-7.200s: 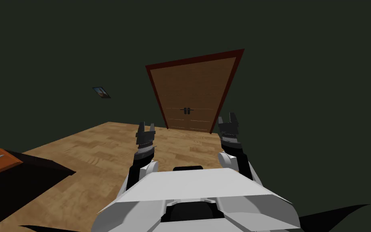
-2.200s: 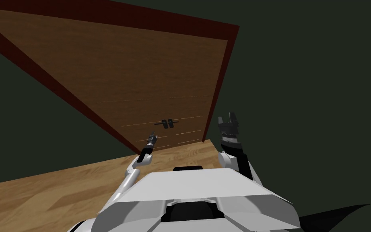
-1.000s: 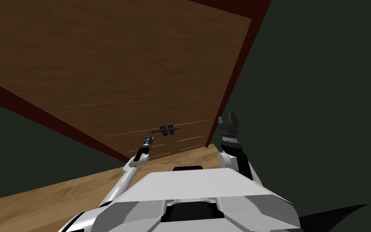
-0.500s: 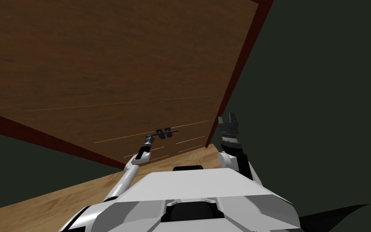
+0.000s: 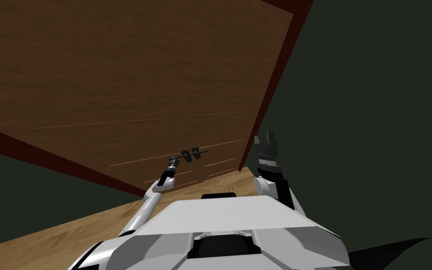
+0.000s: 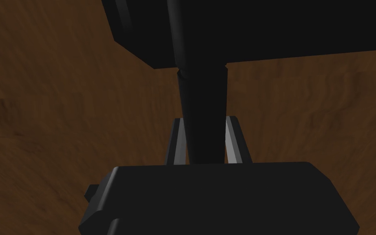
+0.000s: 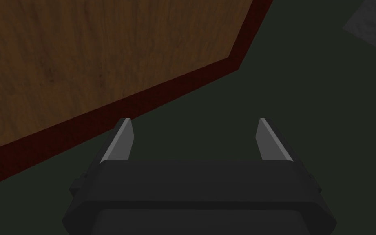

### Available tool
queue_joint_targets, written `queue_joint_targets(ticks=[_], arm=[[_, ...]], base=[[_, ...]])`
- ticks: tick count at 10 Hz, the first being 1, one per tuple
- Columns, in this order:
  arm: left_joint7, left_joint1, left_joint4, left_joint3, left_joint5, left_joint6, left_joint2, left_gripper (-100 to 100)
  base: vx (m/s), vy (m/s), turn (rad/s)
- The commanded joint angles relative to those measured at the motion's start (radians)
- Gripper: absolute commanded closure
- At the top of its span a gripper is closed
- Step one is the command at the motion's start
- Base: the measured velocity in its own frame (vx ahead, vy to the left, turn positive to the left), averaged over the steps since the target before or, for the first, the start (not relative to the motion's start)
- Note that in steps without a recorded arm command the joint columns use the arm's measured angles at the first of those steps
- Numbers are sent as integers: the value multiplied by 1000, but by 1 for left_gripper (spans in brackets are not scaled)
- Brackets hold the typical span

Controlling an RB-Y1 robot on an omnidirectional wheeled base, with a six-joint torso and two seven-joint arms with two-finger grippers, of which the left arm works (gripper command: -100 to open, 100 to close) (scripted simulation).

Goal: Pull the door open

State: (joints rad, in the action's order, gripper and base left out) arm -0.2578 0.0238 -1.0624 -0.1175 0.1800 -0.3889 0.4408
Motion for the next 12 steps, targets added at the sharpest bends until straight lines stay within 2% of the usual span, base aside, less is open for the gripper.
queue_joint_targets(ticks=[1,5,8,9,10,12], arm=[[-13,-16,3,5,2,-11,16,100],[-58,-52,-29,57,2,-44,51,100],[-91,-74,-56,104,0,-70,71,100],[-98,-78,-62,115,-1,-76,74,100],[-94,-89,-69,98,3,-61,80,100],[-117,-117,-85,122,2,-89,103,100]], base=[[-205,31,-89],[-200,45,-130],[-206,74,-151],[-190,101,-137],[-87,46,-29],[-153,26,-109]])
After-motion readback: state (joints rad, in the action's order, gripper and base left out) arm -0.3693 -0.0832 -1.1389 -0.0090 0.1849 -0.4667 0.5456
